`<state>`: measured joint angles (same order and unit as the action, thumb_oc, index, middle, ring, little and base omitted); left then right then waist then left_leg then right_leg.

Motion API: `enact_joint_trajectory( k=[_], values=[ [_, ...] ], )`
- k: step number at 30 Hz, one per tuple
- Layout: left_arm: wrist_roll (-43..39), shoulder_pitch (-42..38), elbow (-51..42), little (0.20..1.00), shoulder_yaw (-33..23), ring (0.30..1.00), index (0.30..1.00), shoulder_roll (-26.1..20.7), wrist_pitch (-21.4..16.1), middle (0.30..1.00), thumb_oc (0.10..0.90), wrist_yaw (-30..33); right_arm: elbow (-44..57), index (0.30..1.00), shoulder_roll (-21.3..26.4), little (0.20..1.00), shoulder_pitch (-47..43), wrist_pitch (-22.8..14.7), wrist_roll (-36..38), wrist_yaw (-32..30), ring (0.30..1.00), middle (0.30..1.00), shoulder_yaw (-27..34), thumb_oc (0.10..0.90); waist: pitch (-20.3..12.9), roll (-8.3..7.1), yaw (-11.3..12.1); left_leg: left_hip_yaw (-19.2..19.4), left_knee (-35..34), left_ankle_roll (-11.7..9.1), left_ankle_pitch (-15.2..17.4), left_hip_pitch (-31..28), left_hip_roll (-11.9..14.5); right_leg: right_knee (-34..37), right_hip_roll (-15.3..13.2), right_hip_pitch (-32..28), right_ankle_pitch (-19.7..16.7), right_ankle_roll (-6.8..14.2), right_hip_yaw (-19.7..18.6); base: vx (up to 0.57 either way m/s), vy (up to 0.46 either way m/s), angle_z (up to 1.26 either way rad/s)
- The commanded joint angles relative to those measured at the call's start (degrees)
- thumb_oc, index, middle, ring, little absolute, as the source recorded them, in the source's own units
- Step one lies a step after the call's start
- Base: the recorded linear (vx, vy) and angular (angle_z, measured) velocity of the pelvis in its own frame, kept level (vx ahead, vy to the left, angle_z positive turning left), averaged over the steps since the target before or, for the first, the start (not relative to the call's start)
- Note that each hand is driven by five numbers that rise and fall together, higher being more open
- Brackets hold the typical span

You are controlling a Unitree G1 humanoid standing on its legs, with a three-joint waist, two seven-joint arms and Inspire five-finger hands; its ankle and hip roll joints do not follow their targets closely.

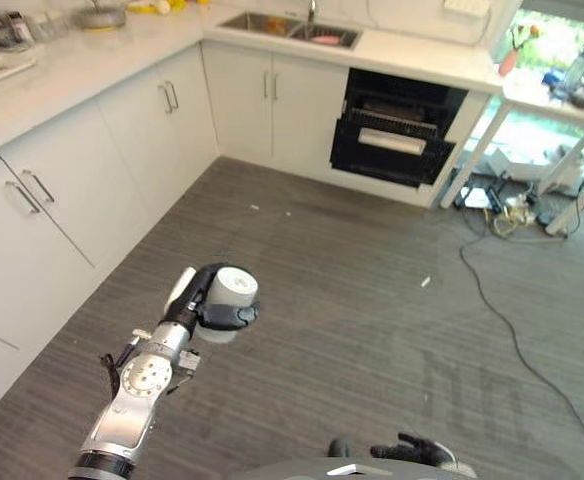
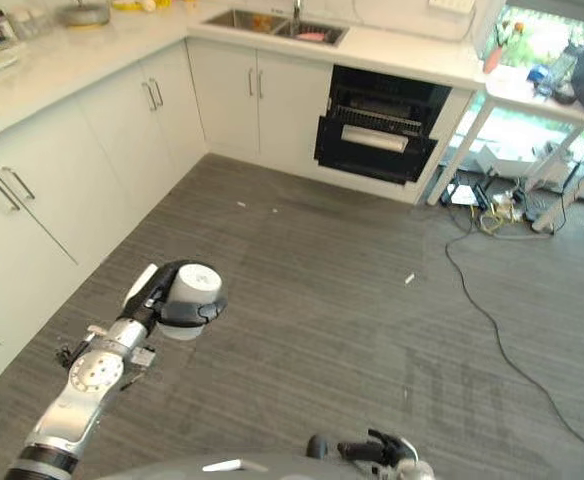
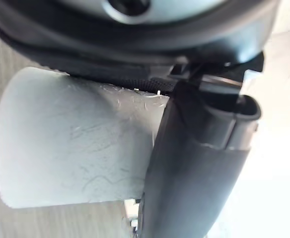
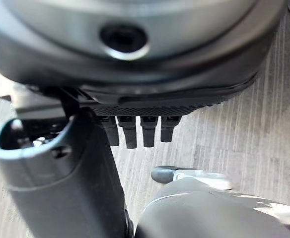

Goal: Place the dishes in the dishwasher.

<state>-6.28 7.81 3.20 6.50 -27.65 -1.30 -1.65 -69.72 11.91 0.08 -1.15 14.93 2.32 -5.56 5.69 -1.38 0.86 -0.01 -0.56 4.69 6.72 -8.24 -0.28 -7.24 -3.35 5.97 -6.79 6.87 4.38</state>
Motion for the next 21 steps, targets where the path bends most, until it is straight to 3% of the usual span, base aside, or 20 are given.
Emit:
enact_joint_trajectory(
  k=[1, 4, 5, 6, 7, 8, 9, 10, 12, 13, 15, 18, 20, 21],
  values=[
    [-1.4, -5.1, -7.4, 0.3, -2.4, 0.3, 0.3, -1.2, -4.9, 0.3, 0.4, 1.1, -0.6, 0.9, 2.2, 0.9, 0.1, -1.0, 0.0, -0.6, 0.9, 0.9, -0.4, 0.8, 1.9, 1.15, -3.6, 0.5, -1.6, -3.2, -3.9, 1.7, -1.9, -12.3, -1.8, 2.0, 3.6, 0.4, 4.1, 0.2, 0.046, 0.02],
    [-1.4, -5.3, -7.1, 0.3, -1.5, 0.3, 0.3, -1.6, -5.0, 0.3, 0.4, 0.8, -0.7, 0.9, 2.2, 0.9, -0.4, -0.9, -0.8, -0.8, 0.9, 0.9, -1.3, 0.8, 2.3, 1.25, -4.4, -1.3, -3.1, -3.6, -3.7, -0.2, -1.8, -7.5, -1.0, 5.4, 3.3, -0.3, 4.5, 0.23, 0.009, 0.08],
    [-1.6, -5.9, -7.0, 0.3, -0.8, 0.3, 0.3, -1.8, -5.0, 0.3, 0.4, 0.8, -0.5, 0.9, 2.3, 0.9, -0.6, -0.9, -1.2, -1.2, 0.9, 0.9, -1.6, 0.8, 2.5, 1.01, -5.2, -3.2, -4.1, -4.0, -3.2, -1.9, -1.9, -1.7, -0.8, 7.2, 1.6, 0.2, 4.9, 0.29, -0.012, 0.17],
    [-1.6, -6.0, -6.9, 0.3, -0.7, 0.3, 0.3, -1.8, -5.0, 0.3, 0.4, 0.8, -0.5, 0.9, 2.3, 0.9, -0.6, -0.9, -1.2, -1.2, 0.9, 0.9, -1.6, 0.8, 2.5, 1.35, -5.5, -3.5, -4.2, -4.1, -3.0, -2.1, -1.5, -1.1, -0.5, 6.6, 1.4, 0.1, 5.4, 0.47, -0.009, 0.29],
    [-1.0, -7.6, -6.1, 0.3, 0.1, 0.3, 0.3, -1.8, -5.0, 0.3, 0.4, 1.2, -0.6, 0.9, 2.2, 0.9, -1.0, -0.6, -1.2, -1.6, 0.9, 0.9, -1.0, 0.8, 2.7, 0.99, -6.4, -5.6, -4.4, -4.6, -1.4, -4.0, -1.7, 5.2, 0.3, 8.9, -0.6, 1.1, 6.2, 0.39, -0.011, 0.58],
    [-0.4, -8.0, -5.8, 0.3, 0.3, 0.3, 0.3, -1.7, -5.0, 0.3, 0.4, 1.4, -0.9, 0.9, 2.2, 0.9, -1.0, -0.6, -1.2, -1.8, 0.9, 0.9, -0.9, 0.8, 2.8, 0.69, -6.6, -6.2, -4.4, -4.7, -0.6, -4.8, -2.0, 7.1, 0.4, 9.5, -1.3, 1.3, 7.3, 0.66, -0.056, 0.8],
    [0.7, -8.0, -5.3, 0.3, -0.1, 0.3, 0.3, -1.7, -4.9, 0.3, 0.4, 1.7, -1.7, 0.9, 1.8, 0.9, -0.9, -0.4, -2.3, -2.0, 0.9, 0.9, -0.5, 0.8, 2.3, 0.14, -6.4, -6.4, -4.4, -5.3, 1.6, -7.0, -2.1, 9.4, -0.2, 10.1, -3.0, 1.8, 12.6, 0.41, -0.055, 0.81],
    [0.8, -7.9, -5.3, 0.3, -0.1, 0.3, 0.3, -1.7, -4.9, 0.3, 0.4, 1.7, -1.7, 0.9, 1.8, 0.9, -0.9, -0.4, -2.3, -2.0, 0.9, 0.9, -0.5, 0.8, 2.3, 0.26, -6.6, -6.7, -4.4, -5.3, 1.6, -7.1, -1.9, 9.6, -0.1, 9.8, -3.0, 1.8, 12.9, 0.46, -0.078, 0.62],
    [1.1, -7.1, -5.5, 0.3, -0.4, 0.3, 0.3, -1.5, -4.9, 0.3, 0.4, 1.4, -2.4, 0.9, 1.7, 0.9, -0.1, -0.4, -2.9, -2.0, 0.9, 0.9, -0.6, 0.8, 1.1, -0.39, -6.6, -6.4, -4.4, -5.3, 3.8, -9.3, -2.1, 10.6, -0.4, 8.2, -3.1, 1.3, 17.6, 0.39, -0.07, 0.51],
    [1.3, -6.6, -5.5, 0.3, -0.2, 0.3, 0.3, -1.2, -5.0, 0.3, 0.4, 1.2, -2.7, 0.9, 1.8, 0.9, 0.6, -0.5, -3.1, -2.0, 0.9, 0.9, -0.9, 0.8, 0.1, -0.61, -6.8, -6.7, -4.4, -5.3, 4.3, -10.2, -1.9, 10.9, 0.1, 6.9, -2.9, 0.4, 17.0, 0.53, -0.098, 0.55],
    [1.5, -6.1, -5.4, 0.3, 0.3, 0.3, 0.3, -0.5, -5.2, 0.3, 0.4, 1.3, -3.4, 0.9, 2.4, 0.9, 1.6, -0.5, -3.1, -2.1, 0.9, 0.9, -0.3, 0.8, -0.8, 0.86, -7.6, -7.7, -1.3, -6.3, 4.5, -11.2, 0.0, 10.2, 2.6, 5.5, -2.2, -1.1, 13.0, 0.56, -0.105, 0.7],
    [0.7, -5.6, -5.8, 0.3, -0.2, 0.3, 0.3, -1.2, -5.7, 0.3, 0.4, 1.2, -5.8, 0.9, 3.2, 0.9, 1.0, -0.4, -2.6, -2.5, 0.9, 0.9, 0.2, 0.8, -1.9, 2.58, -7.8, -6.7, 9.2, -10.3, -3.3, -8.1, 0.7, 11.1, 3.7, 2.2, -1.9, -2.4, 12.1, 0.4, -0.091, 0.86],
    [0.5, -4.9, -6.8, 0.3, -1.3, 0.3, 0.3, -2.3, -5.5, 0.3, 0.4, 1.3, -5.6, 0.9, 3.5, 0.9, 0.4, -0.2, -3.3, -2.4, 0.9, 0.9, -0.8, 0.8, -0.9, 1.9, -6.8, -5.8, 24.5, -14.2, -12.0, -1.4, -0.7, 11.3, 4.2, -1.0, -0.5, -4.2, 10.4, 0.37, -0.13, 0.08],
    [0.2, -4.6, -7.1, 0.3, -2.0, 0.3, 0.3, -2.7, -5.4, 0.3, 0.4, 1.6, -5.4, 0.9, 3.6, 0.9, 0.0, 0.0, -3.6, -2.4, 0.9, 0.9, -1.1, 0.8, -0.5, 1.33, -6.1, -5.3, 30.8, -14.9, -14.4, 1.3, -1.7, 11.7, 4.2, -2.6, 0.6, -4.8, 9.5, 0.37, -0.178, -0.55]
  ],
)
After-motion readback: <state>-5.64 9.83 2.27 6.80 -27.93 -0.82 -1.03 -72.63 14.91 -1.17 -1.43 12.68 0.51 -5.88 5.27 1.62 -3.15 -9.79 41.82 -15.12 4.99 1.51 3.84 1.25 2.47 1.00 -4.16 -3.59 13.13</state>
